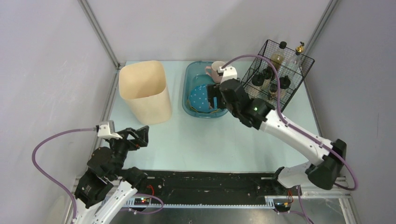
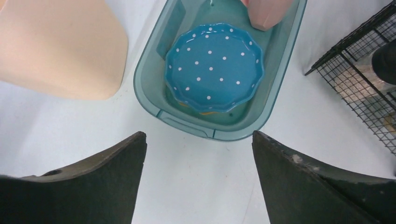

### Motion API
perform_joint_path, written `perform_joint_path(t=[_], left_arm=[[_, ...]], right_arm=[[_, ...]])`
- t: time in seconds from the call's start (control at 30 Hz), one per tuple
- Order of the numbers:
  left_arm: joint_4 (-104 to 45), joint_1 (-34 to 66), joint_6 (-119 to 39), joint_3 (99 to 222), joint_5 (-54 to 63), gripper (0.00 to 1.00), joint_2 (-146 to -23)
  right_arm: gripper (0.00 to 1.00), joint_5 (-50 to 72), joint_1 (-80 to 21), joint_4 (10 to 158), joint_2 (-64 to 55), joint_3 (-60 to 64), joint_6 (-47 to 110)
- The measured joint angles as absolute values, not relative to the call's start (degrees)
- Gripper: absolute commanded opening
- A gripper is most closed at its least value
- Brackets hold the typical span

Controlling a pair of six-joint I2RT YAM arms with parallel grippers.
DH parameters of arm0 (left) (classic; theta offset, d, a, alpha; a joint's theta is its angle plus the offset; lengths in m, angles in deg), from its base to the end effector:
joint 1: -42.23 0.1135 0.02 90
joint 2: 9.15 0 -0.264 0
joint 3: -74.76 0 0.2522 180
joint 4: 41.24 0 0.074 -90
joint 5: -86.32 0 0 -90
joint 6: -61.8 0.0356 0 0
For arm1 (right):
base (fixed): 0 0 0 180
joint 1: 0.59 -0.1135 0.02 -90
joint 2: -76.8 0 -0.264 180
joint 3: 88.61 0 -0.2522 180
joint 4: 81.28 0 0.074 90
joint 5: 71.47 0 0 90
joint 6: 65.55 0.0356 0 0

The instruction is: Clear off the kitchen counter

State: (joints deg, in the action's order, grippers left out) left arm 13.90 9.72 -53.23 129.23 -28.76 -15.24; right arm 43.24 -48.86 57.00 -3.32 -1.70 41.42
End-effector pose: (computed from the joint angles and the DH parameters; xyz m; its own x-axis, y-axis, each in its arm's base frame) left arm 0.0338 -0.0037 0.3175 -0.1457 -0.3615 -0.9209 0.0774 0.9238 -0.3749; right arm 0.2199 0.2242 0.3790 -0.4329 -0.0870 -0.8972 -0.3217 0.9447 0.0636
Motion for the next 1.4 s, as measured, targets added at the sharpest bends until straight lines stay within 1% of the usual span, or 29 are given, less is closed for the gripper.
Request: perform_joint_path(t=[0.03,0.1,0.37,0.47,0.83,1.07,1.4], left_arm=[[13.9,9.72,-53.21,129.23,-28.72,0.98,-15.37],[13.9,9.72,-53.21,129.23,-28.5,0.98,-15.85],[13.93,9.72,-53.21,129.23,-27.39,0.98,-17.49],[13.95,9.65,-53.21,129.23,-27.28,0.98,-17.49],[13.95,9.46,-53.21,129.23,-26.82,0.98,-19.0],[13.95,9.43,-53.21,129.23,-26.82,0.98,-19.17],[13.97,9.43,-53.21,129.23,-26.75,0.98,-20.11]], right_arm=[[0.98,43.96,-49.89,57.15,-2.03,-0.76,40.98],[0.99,45.8,-52.47,57.63,0.72,1.45,39.87],[0.99,53.51,-66.02,58.96,13.75,12.42,35.96],[0.99,56.4,-69.41,58.7,19.34,16.81,35.85],[0.99,69.18,-75.31,51.31,37.94,27.48,41.7],[0.99,71.81,-77.78,49.7,43.93,28.33,44.17],[1.0,72.16,-78.15,49.35,43.43,28.62,45.0]])
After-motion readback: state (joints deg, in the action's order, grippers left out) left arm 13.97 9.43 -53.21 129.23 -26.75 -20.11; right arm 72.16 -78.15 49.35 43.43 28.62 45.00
